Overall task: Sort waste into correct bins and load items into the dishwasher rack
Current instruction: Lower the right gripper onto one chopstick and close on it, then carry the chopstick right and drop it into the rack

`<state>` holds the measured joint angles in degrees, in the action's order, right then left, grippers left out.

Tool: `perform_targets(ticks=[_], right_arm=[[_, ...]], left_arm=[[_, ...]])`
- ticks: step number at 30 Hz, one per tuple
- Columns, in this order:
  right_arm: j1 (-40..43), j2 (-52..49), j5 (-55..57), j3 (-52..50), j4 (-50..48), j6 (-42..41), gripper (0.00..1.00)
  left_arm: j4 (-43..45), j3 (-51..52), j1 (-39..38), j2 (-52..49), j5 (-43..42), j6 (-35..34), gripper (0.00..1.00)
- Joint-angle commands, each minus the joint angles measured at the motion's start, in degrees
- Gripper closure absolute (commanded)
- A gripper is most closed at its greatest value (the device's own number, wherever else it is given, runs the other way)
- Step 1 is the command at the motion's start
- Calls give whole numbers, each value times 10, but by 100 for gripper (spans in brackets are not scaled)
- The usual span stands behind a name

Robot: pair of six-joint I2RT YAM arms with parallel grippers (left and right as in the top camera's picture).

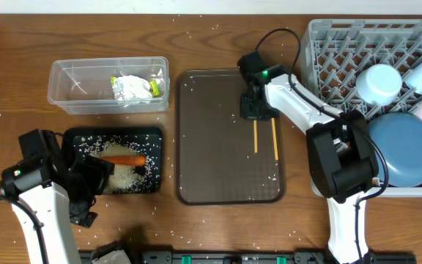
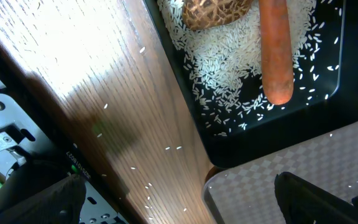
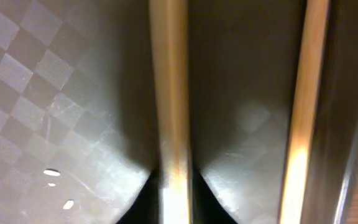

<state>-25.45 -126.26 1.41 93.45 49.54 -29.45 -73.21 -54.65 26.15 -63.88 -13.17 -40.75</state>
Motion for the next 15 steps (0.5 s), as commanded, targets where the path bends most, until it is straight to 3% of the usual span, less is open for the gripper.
perform_targets(ticks=[1,9,15], right_arm=[[-5,-14,-1,-22,10,-10,99],[3,13,-24,-15,30,-8,99],[42,93,-53,-10,30,47,99]], left_arm=[[-2,0,3,-1,6,-7,2],[-2,0,3,-1,6,-7,2],[-2,0,3,-1,6,-7,2]])
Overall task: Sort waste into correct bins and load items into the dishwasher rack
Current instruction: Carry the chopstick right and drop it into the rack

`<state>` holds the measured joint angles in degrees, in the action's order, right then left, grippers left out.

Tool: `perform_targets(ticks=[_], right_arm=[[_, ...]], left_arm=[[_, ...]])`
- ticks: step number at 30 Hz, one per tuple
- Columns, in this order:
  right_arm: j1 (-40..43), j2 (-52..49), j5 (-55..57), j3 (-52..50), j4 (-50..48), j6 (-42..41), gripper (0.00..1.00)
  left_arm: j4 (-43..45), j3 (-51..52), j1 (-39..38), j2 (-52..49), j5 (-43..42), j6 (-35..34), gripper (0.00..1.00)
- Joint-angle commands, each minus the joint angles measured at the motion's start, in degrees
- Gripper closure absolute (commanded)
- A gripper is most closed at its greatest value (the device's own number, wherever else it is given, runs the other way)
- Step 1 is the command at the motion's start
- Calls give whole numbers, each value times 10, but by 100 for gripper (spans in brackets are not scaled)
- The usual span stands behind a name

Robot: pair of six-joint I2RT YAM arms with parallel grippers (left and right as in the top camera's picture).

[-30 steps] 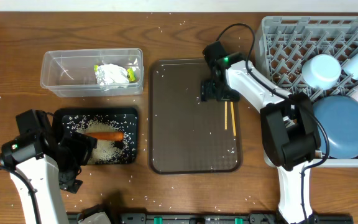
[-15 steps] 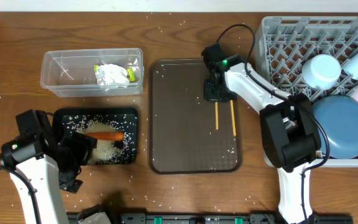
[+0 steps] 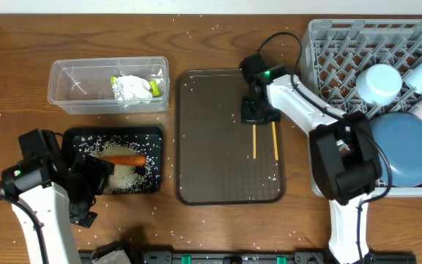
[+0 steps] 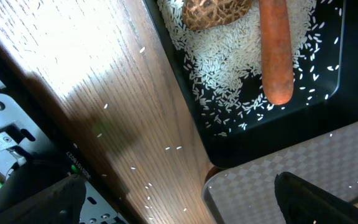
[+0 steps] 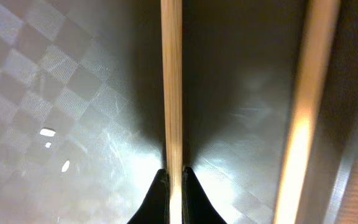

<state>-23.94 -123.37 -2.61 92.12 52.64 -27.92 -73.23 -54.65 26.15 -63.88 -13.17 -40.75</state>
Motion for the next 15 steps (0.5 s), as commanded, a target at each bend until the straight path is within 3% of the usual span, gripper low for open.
perform_targets(ticks=[1,7,15], right_arm=[[42,85,-13,5,-2,46,99],[145,197,-16,9,-11,92,99],[268,263,-56,9,-51,265,99]], left_arm=[[-2,0,3,-1,6,-7,2],[-1,0,3,-1,6,-7,2],[-2,0,3,-1,6,-7,2]])
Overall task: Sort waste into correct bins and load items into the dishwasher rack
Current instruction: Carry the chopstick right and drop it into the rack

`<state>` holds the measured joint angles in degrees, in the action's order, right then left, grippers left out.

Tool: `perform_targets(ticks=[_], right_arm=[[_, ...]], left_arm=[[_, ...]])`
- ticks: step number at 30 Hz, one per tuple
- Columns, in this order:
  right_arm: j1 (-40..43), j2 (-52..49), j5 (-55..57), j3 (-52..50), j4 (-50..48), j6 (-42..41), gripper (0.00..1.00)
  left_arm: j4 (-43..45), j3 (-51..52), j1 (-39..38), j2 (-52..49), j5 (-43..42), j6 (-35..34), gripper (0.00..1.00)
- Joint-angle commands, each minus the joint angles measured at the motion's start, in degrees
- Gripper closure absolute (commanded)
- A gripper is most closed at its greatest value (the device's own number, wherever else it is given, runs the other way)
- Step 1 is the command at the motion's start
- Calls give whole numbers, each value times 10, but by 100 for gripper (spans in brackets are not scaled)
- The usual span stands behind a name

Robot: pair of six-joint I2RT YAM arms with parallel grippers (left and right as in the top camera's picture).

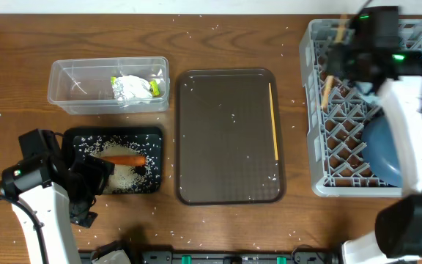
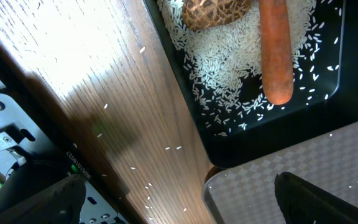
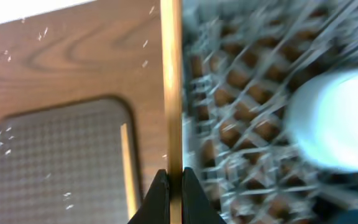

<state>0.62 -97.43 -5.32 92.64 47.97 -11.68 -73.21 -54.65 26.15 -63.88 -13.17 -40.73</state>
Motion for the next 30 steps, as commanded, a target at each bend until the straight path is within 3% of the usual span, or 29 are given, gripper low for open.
perform_targets(ticks=[1,24,30], right_arm=[[32,3,-29,4,-8,110,99],[36,-120,-72,3,-83,116,99],[32,-124,-72,3,-81,115,95]], left_arm=[[-2,0,3,-1,6,-7,2],[-2,0,3,-1,6,-7,2],[-2,0,3,-1,6,-7,2]])
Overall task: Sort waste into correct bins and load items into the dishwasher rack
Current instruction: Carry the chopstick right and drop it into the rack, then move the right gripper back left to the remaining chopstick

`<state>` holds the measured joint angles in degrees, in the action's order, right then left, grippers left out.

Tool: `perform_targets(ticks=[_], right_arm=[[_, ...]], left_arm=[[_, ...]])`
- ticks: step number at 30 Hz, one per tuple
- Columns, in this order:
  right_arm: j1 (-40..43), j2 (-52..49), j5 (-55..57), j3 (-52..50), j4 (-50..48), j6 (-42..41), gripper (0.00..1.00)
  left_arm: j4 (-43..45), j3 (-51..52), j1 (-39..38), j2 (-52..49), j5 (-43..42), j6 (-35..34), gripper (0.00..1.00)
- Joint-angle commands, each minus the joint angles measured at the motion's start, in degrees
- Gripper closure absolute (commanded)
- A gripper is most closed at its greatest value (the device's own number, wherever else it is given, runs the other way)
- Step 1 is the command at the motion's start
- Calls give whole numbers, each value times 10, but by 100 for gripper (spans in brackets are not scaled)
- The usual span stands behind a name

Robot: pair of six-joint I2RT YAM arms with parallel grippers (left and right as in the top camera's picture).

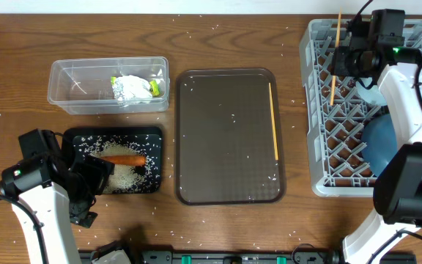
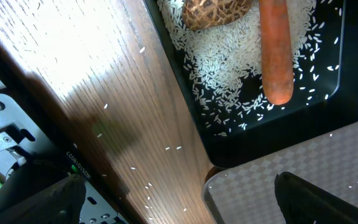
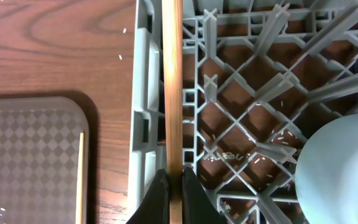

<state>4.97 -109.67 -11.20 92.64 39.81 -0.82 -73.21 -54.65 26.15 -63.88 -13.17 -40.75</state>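
Note:
My right gripper [image 3: 175, 186] is shut on a wooden chopstick [image 3: 171, 87], held over the left edge of the grey dishwasher rack [image 1: 321, 110]; overhead the chopstick [image 1: 335, 59] hangs above the rack's left columns. A second chopstick [image 1: 273, 121] lies along the right side of the brown tray [image 1: 226, 139]. The black bin [image 1: 156, 158] holds rice, a carrot [image 1: 123, 159] and a mushroom [image 2: 216, 11]. My left gripper [image 2: 179, 199] stands open and empty over the table edge by the black bin. A clear bin [image 1: 72, 92] holds crumpled foil [image 1: 132, 88].
The rack holds a blue bowl [image 1: 383, 139], a white cup and a pale dish [image 3: 340, 168]. Rice grains are scattered over the wooden table [image 1: 218, 44] and the tray.
My right gripper with the chopstick has shifted slightly and turned; the chopstick now hangs upright over the rack's left edge. The left arm has not moved.
My right gripper was down on the tray around one of two chopsticks, then shut on it. A second ago it held the chopstick over the rack's back left corner, and now it holds it above the rack's left cells. One chopstick stays on the tray.

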Motion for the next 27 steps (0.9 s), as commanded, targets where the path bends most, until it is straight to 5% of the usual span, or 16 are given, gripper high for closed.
perform_targets(ticks=[1,9,20,27], right_arm=[[-12,-2,-13,3,2,7,90],[-13,-2,-16,3,20,-3,44],[-34,3,-194,4,63,-24,46],[-126,3,-125,4,89,-36,43]], left_arm=[[-2,0,3,-1,6,-7,2],[-2,0,3,-1,6,-7,2],[-2,0,3,-1,6,-7,2],[-2,0,3,-1,6,-7,2]])
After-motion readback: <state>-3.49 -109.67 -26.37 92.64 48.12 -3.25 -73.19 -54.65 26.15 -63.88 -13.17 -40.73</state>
